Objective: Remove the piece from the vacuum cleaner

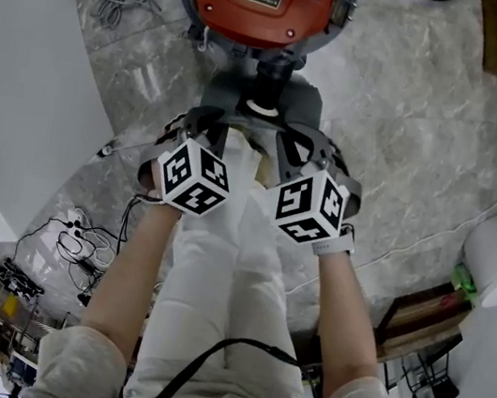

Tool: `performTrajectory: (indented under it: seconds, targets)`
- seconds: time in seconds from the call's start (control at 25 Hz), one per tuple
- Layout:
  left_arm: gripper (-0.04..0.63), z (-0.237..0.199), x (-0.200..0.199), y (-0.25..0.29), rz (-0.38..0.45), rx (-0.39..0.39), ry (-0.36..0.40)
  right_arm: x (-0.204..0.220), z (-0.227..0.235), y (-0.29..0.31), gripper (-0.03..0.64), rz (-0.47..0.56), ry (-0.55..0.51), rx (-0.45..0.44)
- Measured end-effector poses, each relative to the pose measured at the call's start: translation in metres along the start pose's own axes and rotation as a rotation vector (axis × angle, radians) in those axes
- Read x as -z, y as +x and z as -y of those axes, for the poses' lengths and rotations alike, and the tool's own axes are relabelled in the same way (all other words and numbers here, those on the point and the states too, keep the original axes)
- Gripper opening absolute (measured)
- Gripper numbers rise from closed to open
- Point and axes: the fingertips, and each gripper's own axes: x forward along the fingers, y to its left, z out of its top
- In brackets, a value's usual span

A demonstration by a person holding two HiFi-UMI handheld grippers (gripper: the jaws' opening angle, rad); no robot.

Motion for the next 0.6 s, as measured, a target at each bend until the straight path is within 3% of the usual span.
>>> performTrajectory:
  seconds: [0.6]
  targets:
    - [0.028,0.023,-0.027,-0.064,0.103,-0.06,0.05,-0.001,-0.009,-0.059,0.035,0.081,0.03,-0.009]
